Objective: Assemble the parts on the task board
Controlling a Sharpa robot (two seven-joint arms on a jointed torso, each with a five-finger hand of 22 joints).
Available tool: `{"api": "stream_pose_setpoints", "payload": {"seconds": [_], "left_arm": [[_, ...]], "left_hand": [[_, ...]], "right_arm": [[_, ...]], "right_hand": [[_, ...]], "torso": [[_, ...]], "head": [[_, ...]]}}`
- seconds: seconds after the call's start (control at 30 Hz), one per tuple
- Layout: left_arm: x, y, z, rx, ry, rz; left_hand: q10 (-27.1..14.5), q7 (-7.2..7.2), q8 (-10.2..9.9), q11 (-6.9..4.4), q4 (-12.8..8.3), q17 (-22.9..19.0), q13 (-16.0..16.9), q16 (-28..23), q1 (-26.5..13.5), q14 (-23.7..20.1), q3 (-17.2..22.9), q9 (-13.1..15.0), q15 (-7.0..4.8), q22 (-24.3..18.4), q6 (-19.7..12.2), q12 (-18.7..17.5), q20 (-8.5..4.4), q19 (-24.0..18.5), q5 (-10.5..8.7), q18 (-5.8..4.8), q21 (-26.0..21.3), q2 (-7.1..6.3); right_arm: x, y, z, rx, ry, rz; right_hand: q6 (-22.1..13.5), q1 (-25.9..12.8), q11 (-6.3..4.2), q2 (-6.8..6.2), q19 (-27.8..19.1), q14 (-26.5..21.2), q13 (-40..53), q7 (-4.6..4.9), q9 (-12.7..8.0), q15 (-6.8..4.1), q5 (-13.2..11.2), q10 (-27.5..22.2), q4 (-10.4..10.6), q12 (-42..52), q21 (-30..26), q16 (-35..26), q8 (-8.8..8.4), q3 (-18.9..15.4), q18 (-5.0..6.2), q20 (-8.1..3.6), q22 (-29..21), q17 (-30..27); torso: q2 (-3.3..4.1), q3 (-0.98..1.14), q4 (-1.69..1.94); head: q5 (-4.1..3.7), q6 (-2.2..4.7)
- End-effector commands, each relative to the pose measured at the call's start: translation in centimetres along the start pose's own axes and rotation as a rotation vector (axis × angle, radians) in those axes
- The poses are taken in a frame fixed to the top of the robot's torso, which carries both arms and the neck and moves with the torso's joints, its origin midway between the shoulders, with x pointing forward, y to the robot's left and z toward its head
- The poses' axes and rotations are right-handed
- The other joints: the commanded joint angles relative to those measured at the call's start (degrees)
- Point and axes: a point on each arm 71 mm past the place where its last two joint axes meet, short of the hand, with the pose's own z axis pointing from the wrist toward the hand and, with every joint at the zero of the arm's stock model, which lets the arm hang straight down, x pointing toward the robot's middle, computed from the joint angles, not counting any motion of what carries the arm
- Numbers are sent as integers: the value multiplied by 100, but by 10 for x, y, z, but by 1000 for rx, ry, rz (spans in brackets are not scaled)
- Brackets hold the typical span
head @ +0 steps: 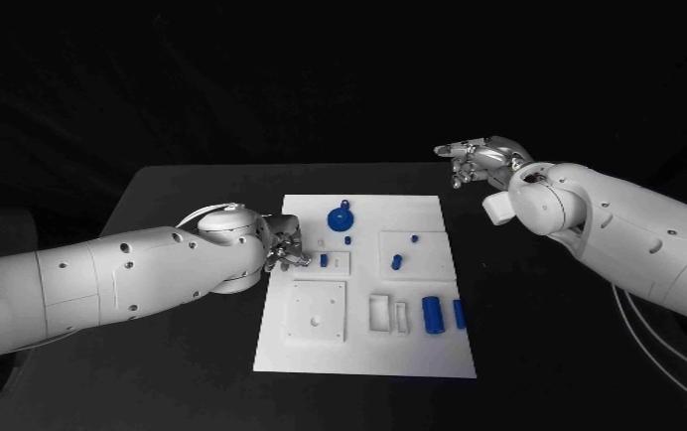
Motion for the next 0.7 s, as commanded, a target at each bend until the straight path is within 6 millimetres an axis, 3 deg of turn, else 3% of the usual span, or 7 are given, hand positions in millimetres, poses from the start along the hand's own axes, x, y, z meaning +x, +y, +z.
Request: {"api": "stream_pose_setpoints", "payload": {"seconds": [0.03, 0.7], "left_arm": [[4, 0, 0, -3, 29, 7], [3, 1, 1, -9, 22, 4]], "left_hand": [[9, -7, 27, -47, -817, 9, 10, -15, 63, 22, 833, 14, -35, 111, 20, 12, -5, 32, 37, 28, -21, 3], [25, -8, 20, -50, -820, 11, 8, -23, 56, 36, 836, 6, -38, 110, 24, 8, -7, 46, 33, 30, -19, 1]], "right_arm": [[2, 1, 0, -9, 20, 1], [4, -1, 0, -6, 25, -1]], "right_hand": [[9, -57, 8, -4, 199, 21, -5, 31, 1, 0, 15, -18, -3, 35, 22, -26, -17, 9, 19, 14, -8, -2], [13, -65, 9, -8, 191, 14, -7, 29, 0, 1, 29, -22, 0, 32, 25, -30, -17, 5, 17, 15, -10, -2]], "torso": [[2, 1, 0], [1, -5, 2]], "head": [[5, -6], [26, -13]]}}
